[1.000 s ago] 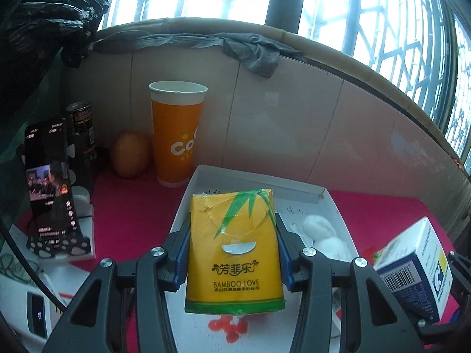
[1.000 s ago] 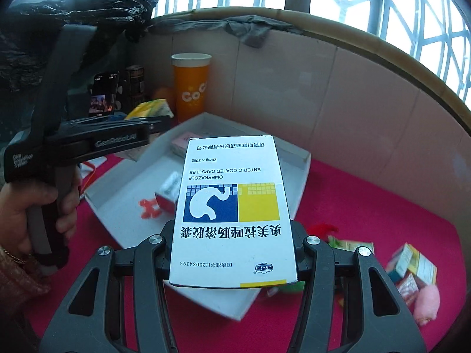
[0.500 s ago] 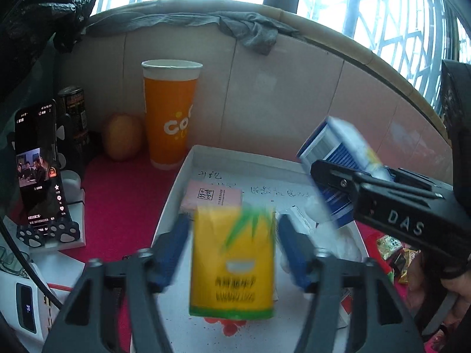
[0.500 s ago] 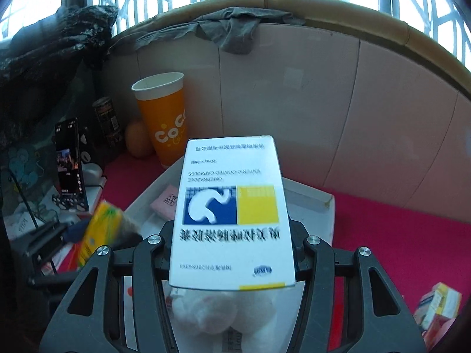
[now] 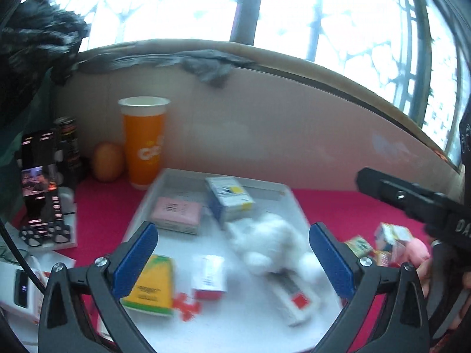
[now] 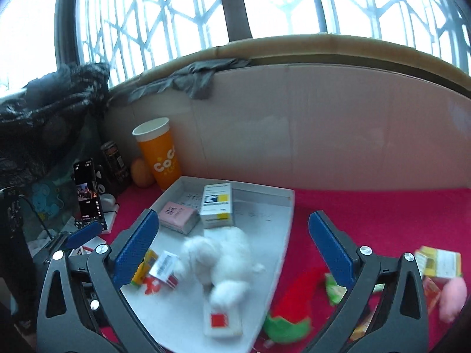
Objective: Organize objects
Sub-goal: 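Lower tissue pack and medicine box into the tray and open both grippers, then move left tool to corn snack bar while right tool approaches pink fluffy pouch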
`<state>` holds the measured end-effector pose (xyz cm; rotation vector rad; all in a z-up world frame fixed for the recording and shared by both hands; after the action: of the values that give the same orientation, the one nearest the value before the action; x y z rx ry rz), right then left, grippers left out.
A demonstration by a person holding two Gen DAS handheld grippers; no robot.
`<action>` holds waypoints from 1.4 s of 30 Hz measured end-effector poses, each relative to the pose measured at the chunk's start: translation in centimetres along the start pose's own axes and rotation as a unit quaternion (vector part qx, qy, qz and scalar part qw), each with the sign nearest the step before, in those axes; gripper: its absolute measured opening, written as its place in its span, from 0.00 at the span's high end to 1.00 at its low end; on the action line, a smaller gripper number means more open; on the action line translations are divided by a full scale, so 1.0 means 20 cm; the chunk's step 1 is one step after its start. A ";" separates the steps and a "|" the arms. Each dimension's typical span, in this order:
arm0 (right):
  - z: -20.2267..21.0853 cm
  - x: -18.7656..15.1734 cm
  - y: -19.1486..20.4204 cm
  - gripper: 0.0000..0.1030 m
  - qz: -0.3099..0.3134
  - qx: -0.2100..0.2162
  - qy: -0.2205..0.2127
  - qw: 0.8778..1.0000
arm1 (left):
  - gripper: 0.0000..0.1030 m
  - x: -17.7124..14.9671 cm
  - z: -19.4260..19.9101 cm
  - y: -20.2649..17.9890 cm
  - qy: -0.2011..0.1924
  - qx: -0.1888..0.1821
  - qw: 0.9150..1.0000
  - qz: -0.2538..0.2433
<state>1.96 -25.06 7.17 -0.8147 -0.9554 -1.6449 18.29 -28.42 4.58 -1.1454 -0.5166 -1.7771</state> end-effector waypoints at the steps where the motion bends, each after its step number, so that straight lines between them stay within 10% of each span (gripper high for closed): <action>1: 0.05 -0.01 -0.04 0.00 -0.005 -0.005 -0.006 1.000 | 0.00 -0.01 0.00 -0.06 0.004 -0.015 1.000 -0.008; 9: 0.51 -0.23 -0.62 0.00 -0.086 -0.112 -0.036 0.989 | 0.00 -0.19 -0.03 -0.49 0.053 -0.083 0.991 -0.085; 21: 0.83 -0.67 -1.45 0.00 -0.252 -0.261 -0.002 0.932 | 0.00 -0.51 -0.19 -1.12 0.178 -0.190 0.953 -0.157; 34: 0.41 -0.68 -1.49 0.01 -0.123 -0.241 0.139 0.953 | 0.00 -0.60 -0.42 -1.33 0.231 -0.165 0.941 -0.185; 36: 0.35 -0.68 -1.50 0.20 -0.121 -0.238 0.152 0.952 | 0.01 -0.60 -0.46 -1.34 0.234 -0.157 0.940 -0.191; 42: 0.33 -0.67 -1.50 0.41 -0.117 -0.228 0.156 0.954 | 0.39 -0.56 -0.51 -1.37 0.213 -0.136 0.943 -0.217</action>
<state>-23.33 -8.52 -7.42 -0.7268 -0.4632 -2.1720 -8.78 -17.43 -6.59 -0.8205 -0.2757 -2.4637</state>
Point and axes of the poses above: each gripper's, at about its wrist camera, not at the fingertips, and z roughly against the way its jaws point, y to its left, x to its top, the point moved 5 cm from there along -z, roughly the way its jaws point, and after that the axes turned 5 degrees about x, right-handed, at the moved point
